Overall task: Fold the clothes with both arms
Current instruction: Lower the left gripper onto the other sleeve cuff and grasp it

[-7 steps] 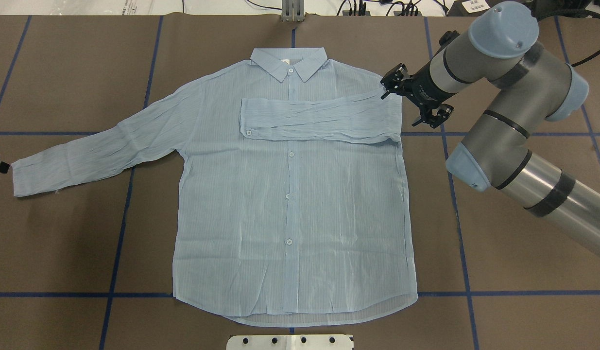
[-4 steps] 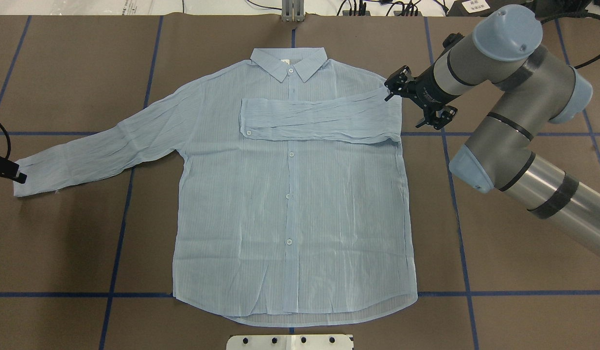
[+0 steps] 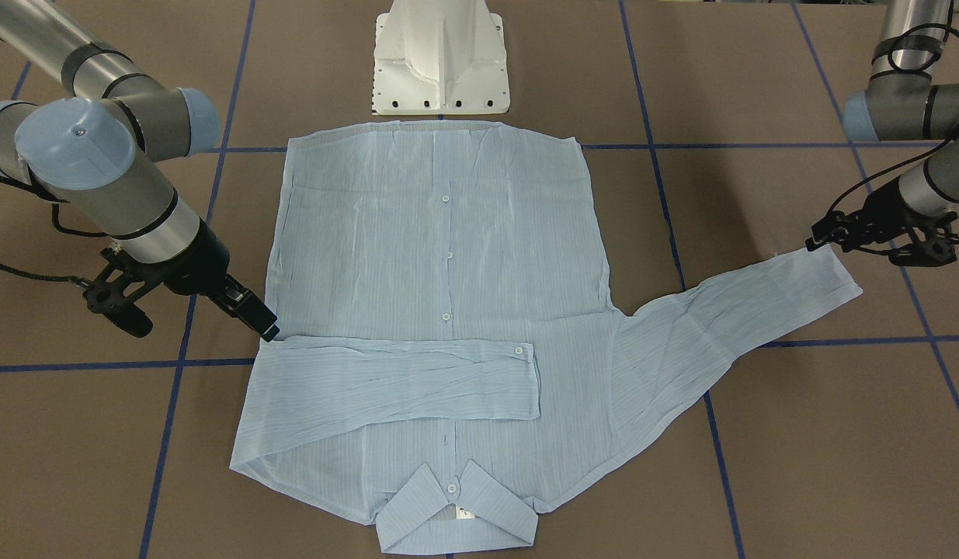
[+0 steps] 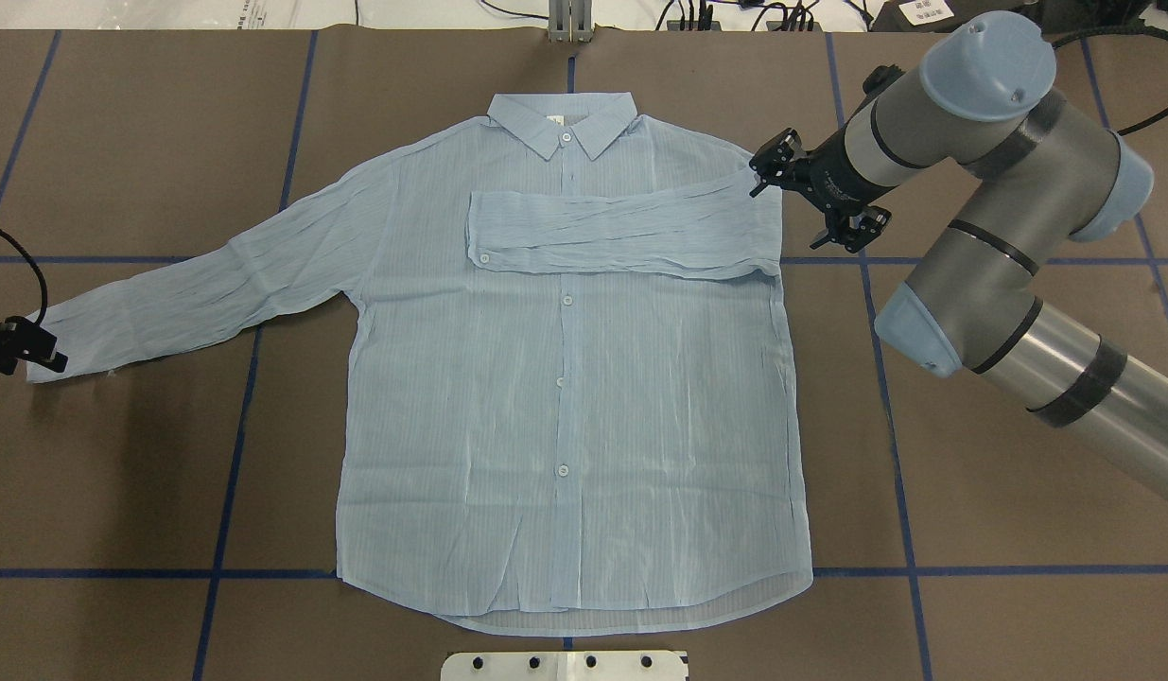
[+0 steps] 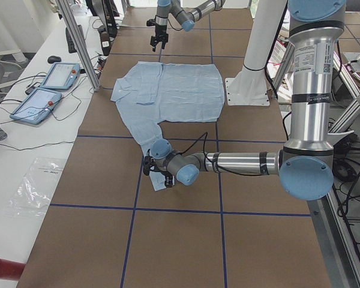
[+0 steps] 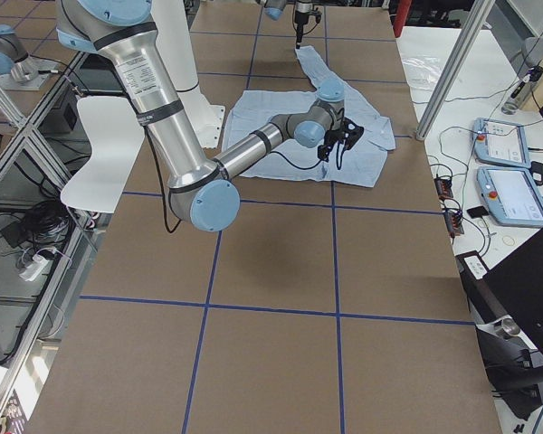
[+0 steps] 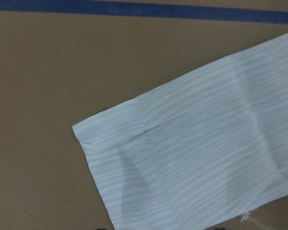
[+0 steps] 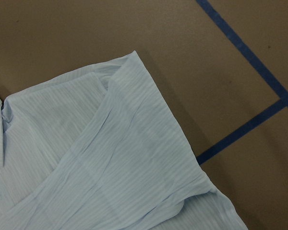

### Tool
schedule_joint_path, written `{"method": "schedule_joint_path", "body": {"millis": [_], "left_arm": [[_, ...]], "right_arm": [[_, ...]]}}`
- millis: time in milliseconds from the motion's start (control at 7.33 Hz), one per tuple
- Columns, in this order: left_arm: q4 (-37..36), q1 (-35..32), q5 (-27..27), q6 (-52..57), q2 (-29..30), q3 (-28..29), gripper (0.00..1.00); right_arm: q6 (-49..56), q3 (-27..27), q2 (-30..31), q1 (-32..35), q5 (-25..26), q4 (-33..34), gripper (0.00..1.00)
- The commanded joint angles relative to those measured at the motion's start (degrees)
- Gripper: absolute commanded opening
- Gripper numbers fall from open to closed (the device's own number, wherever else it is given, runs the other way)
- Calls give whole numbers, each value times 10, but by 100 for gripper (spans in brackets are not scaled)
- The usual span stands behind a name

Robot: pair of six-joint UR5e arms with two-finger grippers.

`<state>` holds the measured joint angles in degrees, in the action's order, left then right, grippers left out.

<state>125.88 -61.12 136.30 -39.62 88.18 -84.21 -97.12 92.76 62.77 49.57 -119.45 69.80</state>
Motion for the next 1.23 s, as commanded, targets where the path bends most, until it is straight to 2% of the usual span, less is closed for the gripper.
{"method": "schedule_joint_path", "body": {"millis": [0, 273, 682, 819, 955, 1092], "left_arm": [[1, 2, -1, -2, 1, 9, 70], [1, 3, -4, -3, 0, 13, 68], [1, 3, -5, -2, 1, 14, 49], [2, 3, -5, -2, 0, 14, 37], [2, 2, -9, -3, 0, 12, 8], [1, 2, -9, -6, 1, 11, 0]], "right_arm": [[0, -2, 1, -1, 2, 0, 100], [0, 0, 1, -1, 1, 0, 100], [0, 1, 1, 0, -1, 0, 100], [0, 1, 1, 0, -2, 0, 100], [0, 1, 1, 0, -2, 0, 100], [0, 1, 1, 0, -3, 0, 100]]}}
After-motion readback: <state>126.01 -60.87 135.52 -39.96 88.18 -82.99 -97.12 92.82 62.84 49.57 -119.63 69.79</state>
